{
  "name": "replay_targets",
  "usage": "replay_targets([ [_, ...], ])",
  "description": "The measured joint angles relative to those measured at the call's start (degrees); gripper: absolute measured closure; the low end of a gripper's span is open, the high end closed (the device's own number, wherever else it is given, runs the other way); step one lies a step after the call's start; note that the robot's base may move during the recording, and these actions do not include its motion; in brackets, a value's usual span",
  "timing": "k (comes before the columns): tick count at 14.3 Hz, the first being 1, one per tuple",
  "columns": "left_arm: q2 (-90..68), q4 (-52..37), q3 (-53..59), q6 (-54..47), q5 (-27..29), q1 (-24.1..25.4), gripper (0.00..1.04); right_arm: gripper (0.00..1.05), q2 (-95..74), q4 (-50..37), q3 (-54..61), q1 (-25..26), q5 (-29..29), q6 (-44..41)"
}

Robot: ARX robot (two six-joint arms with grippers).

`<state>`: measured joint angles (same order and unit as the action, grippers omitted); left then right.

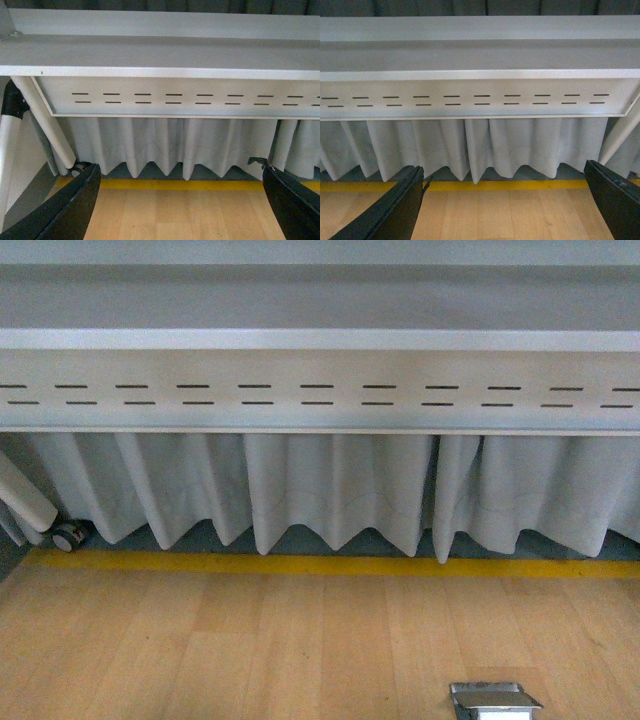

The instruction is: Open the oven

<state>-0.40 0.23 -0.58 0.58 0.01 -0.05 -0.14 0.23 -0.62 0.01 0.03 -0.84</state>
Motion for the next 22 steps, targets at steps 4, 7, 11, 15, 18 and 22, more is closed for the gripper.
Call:
replay_targets([
  [4,0.0,0.0,0.0,0.0,0.0,0.0,0.07,0.06,0.0,0.0,0.0,0.0,0.0,0.0],
  [7,0.0,0.0,0.0,0.0,0.0,0.0,0.07,0.06,0.0,0.0,0.0,0.0,0.0,0.0],
  [11,0.0,0.0,0.0,0.0,0.0,0.0,0.07,0.06,0.0,0.0,0.0,0.0,0.0,0.0],
  [15,0.0,0.0,0.0,0.0,0.0,0.0,0.07,0.06,0.0,0.0,0.0,0.0,0.0,0.0],
  [18,0.0,0.0,0.0,0.0,0.0,0.0,0.07,0.06,0.0,0.0,0.0,0.0,0.0,0.0],
  [22,0.0,0.0,0.0,0.0,0.0,0.0,0.07,0.06,0.0,0.0,0.0,0.0,0.0,0.0],
])
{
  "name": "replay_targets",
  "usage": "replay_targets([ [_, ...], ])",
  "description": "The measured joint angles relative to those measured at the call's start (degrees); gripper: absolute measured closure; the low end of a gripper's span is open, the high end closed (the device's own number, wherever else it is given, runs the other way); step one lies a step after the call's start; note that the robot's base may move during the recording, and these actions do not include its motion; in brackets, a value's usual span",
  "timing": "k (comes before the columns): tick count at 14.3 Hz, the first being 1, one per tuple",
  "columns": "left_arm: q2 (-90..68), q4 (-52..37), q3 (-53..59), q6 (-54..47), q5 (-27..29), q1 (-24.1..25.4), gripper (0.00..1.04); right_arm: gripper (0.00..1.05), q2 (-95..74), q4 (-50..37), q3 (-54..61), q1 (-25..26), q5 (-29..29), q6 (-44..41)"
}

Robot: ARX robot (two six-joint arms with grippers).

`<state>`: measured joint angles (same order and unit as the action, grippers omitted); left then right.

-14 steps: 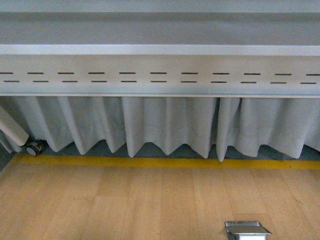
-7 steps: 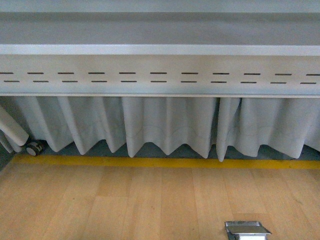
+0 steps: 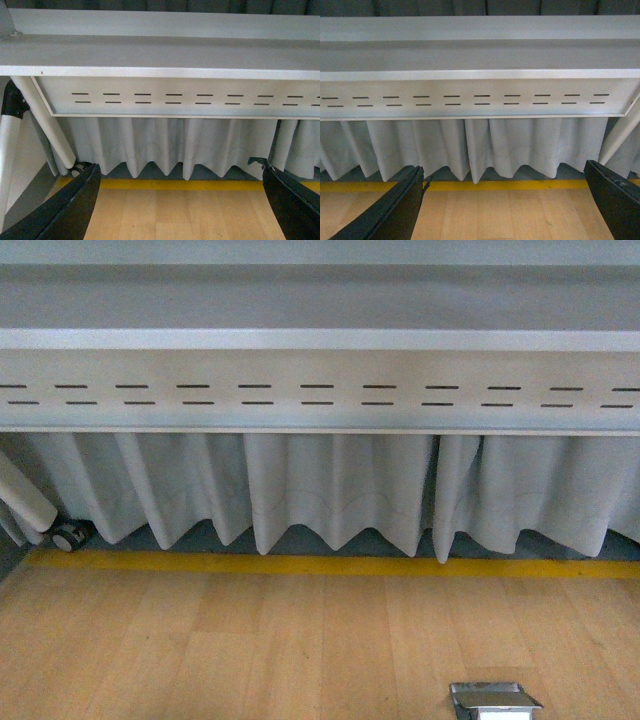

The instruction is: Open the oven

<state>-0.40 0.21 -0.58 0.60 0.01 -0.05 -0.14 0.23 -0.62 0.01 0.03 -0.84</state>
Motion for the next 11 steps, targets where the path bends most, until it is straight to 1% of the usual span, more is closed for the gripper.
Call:
replay_targets([
  [11,0.0,0.0,0.0,0.0,0.0,0.0,0.07,0.06,0.0,0.0,0.0,0.0,-0.2,0.0],
])
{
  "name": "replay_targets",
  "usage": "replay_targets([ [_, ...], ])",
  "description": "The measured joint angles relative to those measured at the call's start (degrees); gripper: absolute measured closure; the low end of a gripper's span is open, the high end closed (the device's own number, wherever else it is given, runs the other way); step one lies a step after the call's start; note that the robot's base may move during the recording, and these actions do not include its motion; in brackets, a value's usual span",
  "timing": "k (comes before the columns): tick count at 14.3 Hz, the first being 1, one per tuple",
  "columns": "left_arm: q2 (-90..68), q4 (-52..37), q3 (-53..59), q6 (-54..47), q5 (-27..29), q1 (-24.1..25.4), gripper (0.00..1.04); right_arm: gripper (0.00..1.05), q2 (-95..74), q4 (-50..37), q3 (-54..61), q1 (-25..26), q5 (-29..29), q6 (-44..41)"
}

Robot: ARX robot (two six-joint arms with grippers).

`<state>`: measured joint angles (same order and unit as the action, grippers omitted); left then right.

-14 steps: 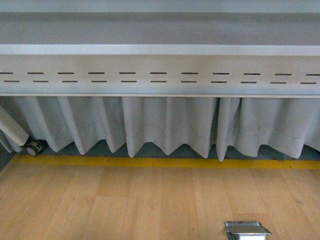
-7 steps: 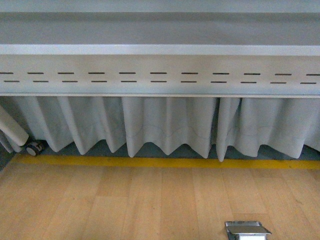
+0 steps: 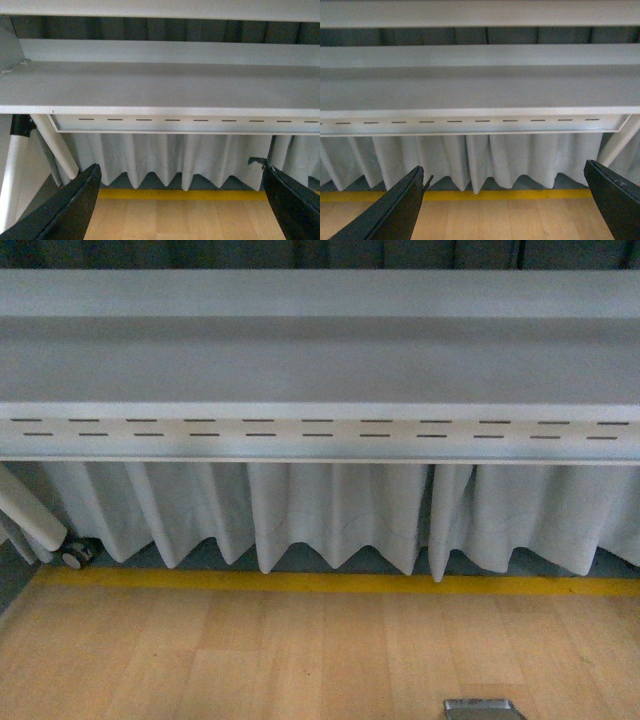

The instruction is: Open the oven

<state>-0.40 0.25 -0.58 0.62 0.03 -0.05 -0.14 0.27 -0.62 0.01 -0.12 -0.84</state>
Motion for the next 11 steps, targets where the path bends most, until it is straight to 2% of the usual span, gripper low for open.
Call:
replay_targets([
  [11,0.0,0.0,0.0,0.0,0.0,0.0,0.07,0.06,0.0,0.0,0.0,0.0,0.1,0.0],
])
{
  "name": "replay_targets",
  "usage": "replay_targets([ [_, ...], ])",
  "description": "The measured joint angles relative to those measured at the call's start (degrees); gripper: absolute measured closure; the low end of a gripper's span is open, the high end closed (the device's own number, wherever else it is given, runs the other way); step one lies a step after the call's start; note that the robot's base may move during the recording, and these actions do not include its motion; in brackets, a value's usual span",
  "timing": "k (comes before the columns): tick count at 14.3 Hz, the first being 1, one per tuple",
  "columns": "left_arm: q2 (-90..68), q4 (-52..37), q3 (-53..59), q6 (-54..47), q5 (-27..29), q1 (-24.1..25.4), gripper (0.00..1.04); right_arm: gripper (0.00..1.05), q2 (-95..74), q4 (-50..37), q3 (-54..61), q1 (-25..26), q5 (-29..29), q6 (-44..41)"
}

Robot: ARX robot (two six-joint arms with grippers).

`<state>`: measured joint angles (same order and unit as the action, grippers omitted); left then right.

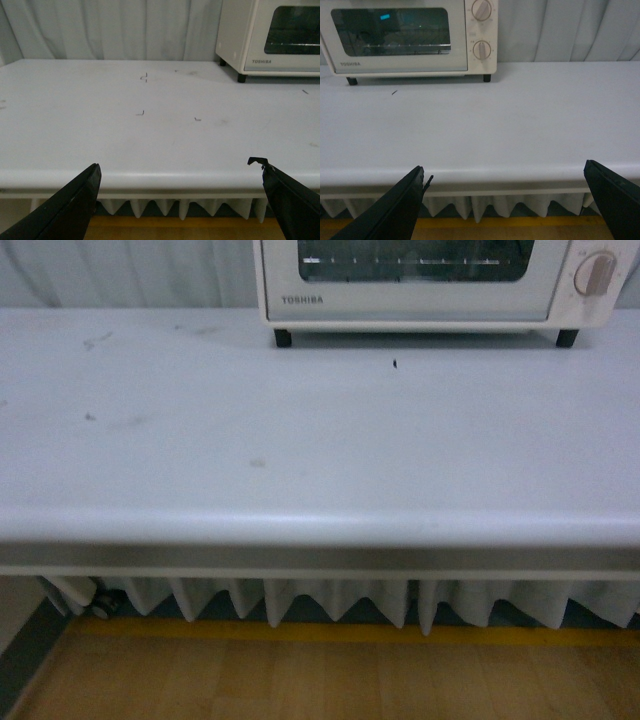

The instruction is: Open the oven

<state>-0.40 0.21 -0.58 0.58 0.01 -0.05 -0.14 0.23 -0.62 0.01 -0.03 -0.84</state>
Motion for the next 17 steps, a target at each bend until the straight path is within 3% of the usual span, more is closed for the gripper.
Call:
replay_targets([
  [17,0.0,0.0,0.0,0.0,0.0,0.0,0.07,0.06,-0.1,0.0,0.0,0.0,0.0,0.0],
])
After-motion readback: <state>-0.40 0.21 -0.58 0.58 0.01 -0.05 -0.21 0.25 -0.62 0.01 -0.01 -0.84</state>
